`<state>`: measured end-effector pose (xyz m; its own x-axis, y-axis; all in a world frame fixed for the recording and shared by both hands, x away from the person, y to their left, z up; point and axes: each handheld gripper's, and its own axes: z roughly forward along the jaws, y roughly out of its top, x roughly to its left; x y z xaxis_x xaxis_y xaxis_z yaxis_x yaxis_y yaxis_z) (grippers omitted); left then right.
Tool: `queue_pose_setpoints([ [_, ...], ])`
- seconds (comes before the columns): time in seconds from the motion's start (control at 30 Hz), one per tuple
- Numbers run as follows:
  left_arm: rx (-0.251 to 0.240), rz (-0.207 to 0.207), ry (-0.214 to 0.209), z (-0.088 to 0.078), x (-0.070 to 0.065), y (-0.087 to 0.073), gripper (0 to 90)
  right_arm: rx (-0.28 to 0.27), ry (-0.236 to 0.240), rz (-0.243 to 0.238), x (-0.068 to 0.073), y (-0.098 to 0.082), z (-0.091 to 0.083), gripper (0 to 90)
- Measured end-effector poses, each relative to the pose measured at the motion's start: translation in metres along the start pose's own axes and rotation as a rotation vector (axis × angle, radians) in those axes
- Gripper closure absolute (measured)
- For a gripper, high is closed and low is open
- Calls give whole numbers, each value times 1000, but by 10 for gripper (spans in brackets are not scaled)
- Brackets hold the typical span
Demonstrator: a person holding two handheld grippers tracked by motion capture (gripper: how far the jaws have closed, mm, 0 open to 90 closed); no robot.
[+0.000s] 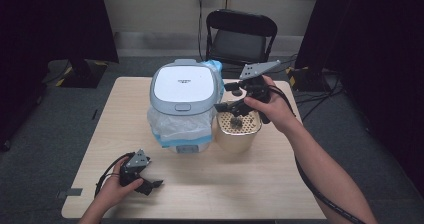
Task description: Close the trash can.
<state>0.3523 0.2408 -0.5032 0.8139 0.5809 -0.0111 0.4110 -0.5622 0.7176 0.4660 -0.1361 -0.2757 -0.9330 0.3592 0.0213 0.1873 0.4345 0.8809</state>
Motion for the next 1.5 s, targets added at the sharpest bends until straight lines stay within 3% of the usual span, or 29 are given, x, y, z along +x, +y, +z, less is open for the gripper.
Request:
queue_pose_setpoints([
  [1.5,3,2,0,0,0,0,0,31,0,32,12,-71,-18,149],
])
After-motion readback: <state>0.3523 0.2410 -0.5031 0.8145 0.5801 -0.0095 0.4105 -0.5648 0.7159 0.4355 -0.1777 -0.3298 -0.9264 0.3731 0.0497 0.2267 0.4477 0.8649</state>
